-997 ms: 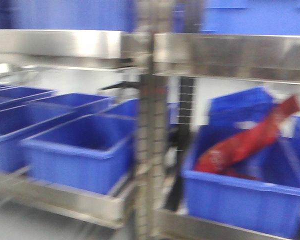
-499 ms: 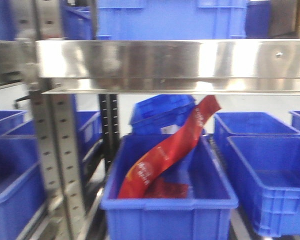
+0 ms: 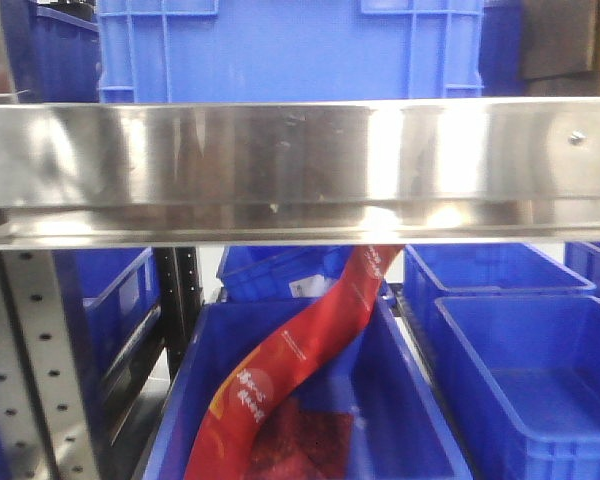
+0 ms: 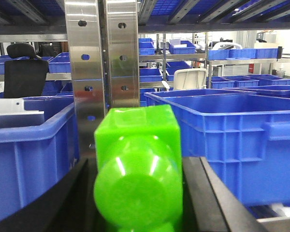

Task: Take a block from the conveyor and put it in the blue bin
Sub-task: 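Move both held blocks over the blue bins on the shelf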

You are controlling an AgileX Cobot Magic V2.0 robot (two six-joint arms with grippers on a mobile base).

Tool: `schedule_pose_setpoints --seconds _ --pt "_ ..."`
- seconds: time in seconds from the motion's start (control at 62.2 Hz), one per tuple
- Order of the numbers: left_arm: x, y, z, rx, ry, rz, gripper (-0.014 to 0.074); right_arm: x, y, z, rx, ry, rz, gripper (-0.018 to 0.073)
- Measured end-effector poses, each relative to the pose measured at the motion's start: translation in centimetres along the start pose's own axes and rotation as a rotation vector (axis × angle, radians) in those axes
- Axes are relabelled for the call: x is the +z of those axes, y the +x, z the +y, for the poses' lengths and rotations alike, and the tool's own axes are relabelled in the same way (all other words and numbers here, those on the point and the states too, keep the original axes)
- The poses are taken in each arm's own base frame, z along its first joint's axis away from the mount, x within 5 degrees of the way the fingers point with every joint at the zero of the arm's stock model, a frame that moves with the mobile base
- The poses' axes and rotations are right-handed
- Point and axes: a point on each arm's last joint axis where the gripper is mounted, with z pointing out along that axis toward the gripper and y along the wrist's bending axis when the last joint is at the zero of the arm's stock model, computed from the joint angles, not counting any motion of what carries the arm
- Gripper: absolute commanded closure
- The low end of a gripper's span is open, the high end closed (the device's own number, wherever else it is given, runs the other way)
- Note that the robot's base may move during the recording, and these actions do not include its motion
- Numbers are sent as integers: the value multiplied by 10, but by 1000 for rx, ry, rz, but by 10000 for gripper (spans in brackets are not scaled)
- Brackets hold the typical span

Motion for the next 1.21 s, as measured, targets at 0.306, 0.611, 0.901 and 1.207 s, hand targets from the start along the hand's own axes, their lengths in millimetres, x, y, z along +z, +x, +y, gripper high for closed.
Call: schedule_pose_setpoints --seconds 0.306,0.611,0.901,1.207 --pt "0 0 0 0 0 0 707 0 0 0 0 0 0 721" --pt "0 0 0 0 0 0 707 0 0 0 0 0 0 721" --pt "0 0 0 0 0 0 707 0 0 0 0 0 0 721" --pt "0 0 0 0 0 0 707 0 0 0 0 0 0 721"
